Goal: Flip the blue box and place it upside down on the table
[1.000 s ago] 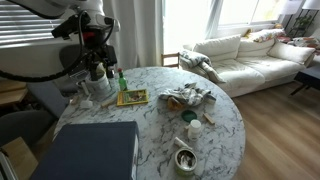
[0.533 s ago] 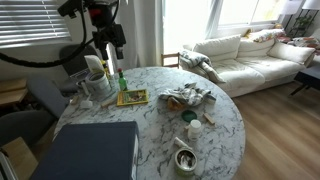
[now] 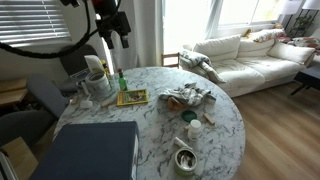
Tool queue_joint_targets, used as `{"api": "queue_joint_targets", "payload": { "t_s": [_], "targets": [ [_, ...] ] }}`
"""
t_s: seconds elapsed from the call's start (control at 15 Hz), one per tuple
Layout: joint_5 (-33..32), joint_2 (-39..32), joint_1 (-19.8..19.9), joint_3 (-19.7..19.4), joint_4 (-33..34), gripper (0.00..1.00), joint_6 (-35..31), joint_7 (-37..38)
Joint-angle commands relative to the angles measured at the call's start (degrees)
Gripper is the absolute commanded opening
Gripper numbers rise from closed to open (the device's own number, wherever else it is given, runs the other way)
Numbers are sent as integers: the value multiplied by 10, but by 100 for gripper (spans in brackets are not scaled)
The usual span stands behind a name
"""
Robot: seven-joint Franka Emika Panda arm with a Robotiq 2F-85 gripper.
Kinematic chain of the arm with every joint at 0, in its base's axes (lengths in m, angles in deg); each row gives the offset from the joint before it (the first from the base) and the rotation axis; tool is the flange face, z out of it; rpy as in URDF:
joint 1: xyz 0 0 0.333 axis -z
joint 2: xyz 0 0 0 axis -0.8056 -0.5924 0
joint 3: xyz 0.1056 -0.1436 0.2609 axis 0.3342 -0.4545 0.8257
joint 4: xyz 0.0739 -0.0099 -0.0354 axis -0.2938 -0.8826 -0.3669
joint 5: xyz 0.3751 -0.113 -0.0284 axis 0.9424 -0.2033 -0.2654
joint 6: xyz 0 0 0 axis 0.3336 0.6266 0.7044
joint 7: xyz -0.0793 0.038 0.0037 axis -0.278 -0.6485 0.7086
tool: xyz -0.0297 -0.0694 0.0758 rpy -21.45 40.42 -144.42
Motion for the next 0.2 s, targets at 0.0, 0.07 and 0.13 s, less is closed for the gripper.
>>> {"api": "queue_joint_targets", "payload": {
  "t_s": [0.0,0.07,0.13],
  "targets": [
    [1,0,3,3,1,100,1,0],
    [1,0,3,3,1,100,1,0],
    [1,-1,3,3,1,100,1,0]
  ]
}}
